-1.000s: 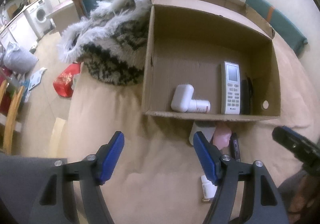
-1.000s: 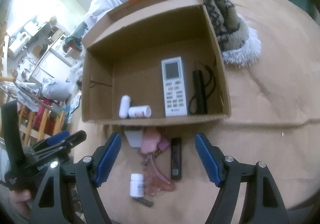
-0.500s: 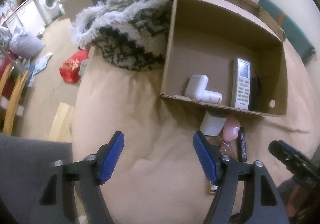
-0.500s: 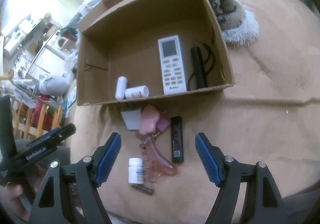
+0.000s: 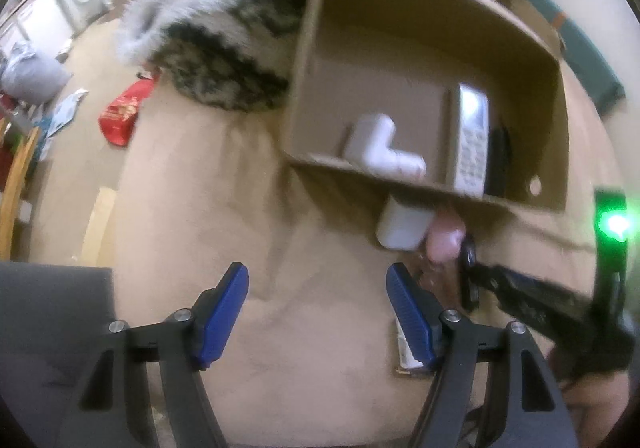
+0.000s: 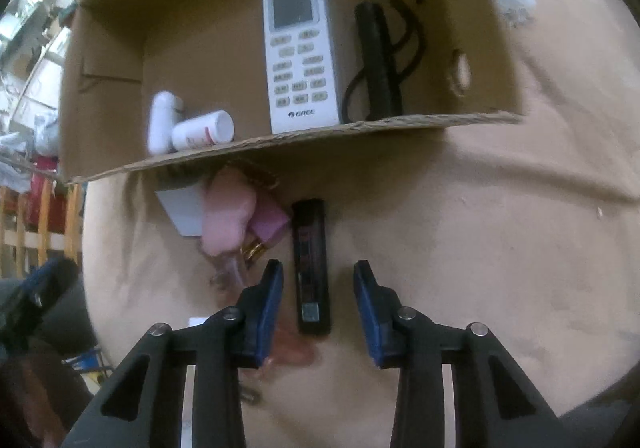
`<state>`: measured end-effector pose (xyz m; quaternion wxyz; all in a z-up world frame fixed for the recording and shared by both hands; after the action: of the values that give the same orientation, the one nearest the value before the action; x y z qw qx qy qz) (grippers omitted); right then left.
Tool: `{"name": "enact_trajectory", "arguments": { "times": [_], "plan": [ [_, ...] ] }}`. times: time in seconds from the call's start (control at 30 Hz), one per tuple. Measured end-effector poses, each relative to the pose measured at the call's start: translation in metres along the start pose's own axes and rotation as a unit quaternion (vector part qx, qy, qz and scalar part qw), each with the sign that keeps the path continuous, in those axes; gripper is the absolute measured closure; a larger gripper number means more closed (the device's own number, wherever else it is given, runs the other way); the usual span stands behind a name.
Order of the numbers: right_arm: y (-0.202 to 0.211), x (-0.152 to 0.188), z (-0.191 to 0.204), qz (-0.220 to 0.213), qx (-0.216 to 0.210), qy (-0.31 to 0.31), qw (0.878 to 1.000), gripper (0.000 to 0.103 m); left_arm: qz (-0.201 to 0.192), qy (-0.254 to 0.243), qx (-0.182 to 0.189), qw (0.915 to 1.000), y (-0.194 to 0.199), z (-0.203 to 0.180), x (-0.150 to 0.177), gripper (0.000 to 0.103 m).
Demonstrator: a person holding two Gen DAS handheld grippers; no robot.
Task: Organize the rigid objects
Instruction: 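Grasp the black battery pack with the right tool while the left tool grasps the white pill bottle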
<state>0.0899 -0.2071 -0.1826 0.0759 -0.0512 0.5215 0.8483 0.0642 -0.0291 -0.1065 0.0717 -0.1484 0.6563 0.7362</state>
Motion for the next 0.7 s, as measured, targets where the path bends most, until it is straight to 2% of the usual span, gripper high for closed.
{"name": "enact_trajectory", "arguments": {
  "times": [0.07,0.2,0.27,0.47,0.53,0.6,0.7],
  "plan": [
    [-0.012,0.000,0.002,0.014,0.014,0.012,1.000,0.067,0.011,-0.019,0.003,0.9997,-0.008,-0.014,0.007,0.037],
    [-0.021,0.001,0.005,0.017,0.050,0.042,0.998,0.083,0.047,-0.073,0.025,0.9959,-0.026,-0.050,0.025,0.051],
    [-0.017,0.002,0.004,0.012,0.044,0.038,0.998,0.083,0.064,-0.083,0.038,0.9938,-0.033,-0.061,0.031,0.053],
    [-0.010,0.014,0.000,0.003,0.034,0.023,0.999,0.083,0.099,-0.095,0.047,0.9894,-0.048,-0.075,0.042,0.058],
    [-0.010,0.016,-0.001,0.003,0.032,0.022,0.999,0.083,0.103,-0.093,0.060,0.9885,-0.049,-0.077,0.042,0.074],
    [-0.010,0.018,-0.002,0.003,0.032,0.023,0.999,0.083,0.112,-0.089,0.083,0.9863,-0.051,-0.078,0.043,0.084],
    [-0.011,0.019,-0.001,0.003,0.032,0.024,0.999,0.083,0.106,-0.101,0.077,0.9862,-0.049,-0.079,0.044,0.087]
  ]
}}
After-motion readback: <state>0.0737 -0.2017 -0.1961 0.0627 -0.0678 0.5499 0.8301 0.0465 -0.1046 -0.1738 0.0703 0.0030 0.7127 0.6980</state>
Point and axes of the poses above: each gripper's, at about its wrist camera, not at the fingertips, and y roughly against the way its jaws point, z to its left, x to its underside, the point moved 4 cm from there along -y, roughly the way its jaws point, and after that the axes turned 11 degrees about -x, right-handed, at the moved point
